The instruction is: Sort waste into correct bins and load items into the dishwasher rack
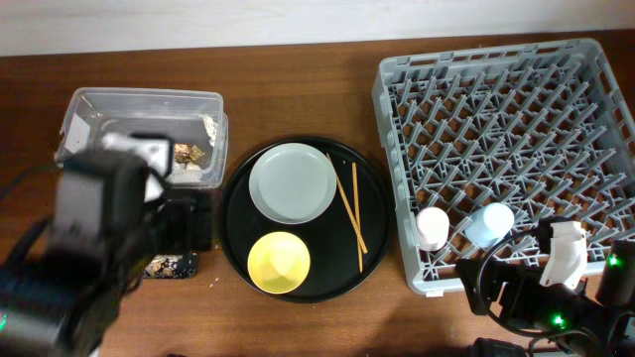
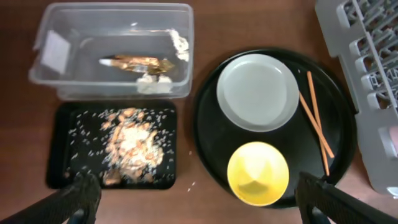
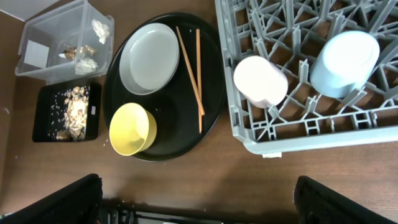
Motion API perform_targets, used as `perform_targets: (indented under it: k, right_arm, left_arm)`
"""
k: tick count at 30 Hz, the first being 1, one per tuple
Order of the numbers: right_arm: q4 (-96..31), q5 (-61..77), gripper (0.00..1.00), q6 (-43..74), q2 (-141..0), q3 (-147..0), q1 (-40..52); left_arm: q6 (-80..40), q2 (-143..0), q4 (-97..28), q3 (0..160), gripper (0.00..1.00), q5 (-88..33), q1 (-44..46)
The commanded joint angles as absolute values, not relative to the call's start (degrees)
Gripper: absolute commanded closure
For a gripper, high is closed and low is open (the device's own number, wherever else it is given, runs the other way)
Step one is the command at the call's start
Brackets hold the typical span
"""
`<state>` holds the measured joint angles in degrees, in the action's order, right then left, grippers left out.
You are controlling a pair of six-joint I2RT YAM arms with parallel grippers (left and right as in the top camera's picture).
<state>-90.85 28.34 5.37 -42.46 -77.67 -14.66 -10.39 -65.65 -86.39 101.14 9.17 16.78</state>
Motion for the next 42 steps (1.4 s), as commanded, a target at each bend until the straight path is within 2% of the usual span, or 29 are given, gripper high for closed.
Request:
perform_targets:
  k: [1, 3, 7, 12, 15, 19, 28, 33, 37, 42]
  right_arm:
    - [-90.7, 27.8, 0.01, 4.7, -42.3, -77.8, -15.0]
    - [-90.7, 27.8, 0.01, 4.7, -42.3, -77.8, -15.0]
    - [-90.7, 27.8, 0.02, 4.7, -42.3, -77.8, -15.0]
    - [-90.7, 27.8, 0.01, 4.7, -42.3, -77.8, -15.0]
    - [-90.7, 27.8, 0.01, 4.7, -42.3, -77.8, -15.0]
    - [-90.7, 27.8, 0.01, 4.7, -42.3, -77.8, -15.0]
    - [-90.7, 27.8, 0.01, 4.7, -42.3, -77.8, -15.0]
    - [-90.7, 27.8, 0.01, 4.7, -42.3, -77.8, -15.0]
    - [-90.7, 27.8, 0.02, 4.7, -42.3, -77.8, -15.0]
    - [-90.7, 27.8, 0.01, 4.7, -42.3, -77.8, -15.0]
  left_arm:
    - [-12.4, -60.6, -88.5, 101.3, 0.01, 7.5, 17.1]
    - [-12.4, -58.5, -89.0, 101.3, 0.01, 3.7, 17.1]
    - [-12.4, -55.5, -90.3, 101.3, 0.01, 3.7, 17.1]
    - [-12.1, -54.0, -93.1, 101.2, 0.01, 7.8, 17.5]
    - [-7.7, -50.9, -82.1, 97.1, 0.01, 8.6, 16.3]
    - [8.6, -41.2, -62.0, 80.3, 0.00, -2.0, 12.6]
    - [9.2, -20.0, -42.8, 48.7, 0.00, -6.7, 5.5]
    - [10.0, -7.1, -33.3, 29.4, 0.01, -6.7, 5.1]
    - [10.0, -0.6, -25.5, 17.5, 0.01, -9.1, 4.3]
    - [10.0, -0.3, -13.9, 7.6, 0.01, -16.0, 1.8]
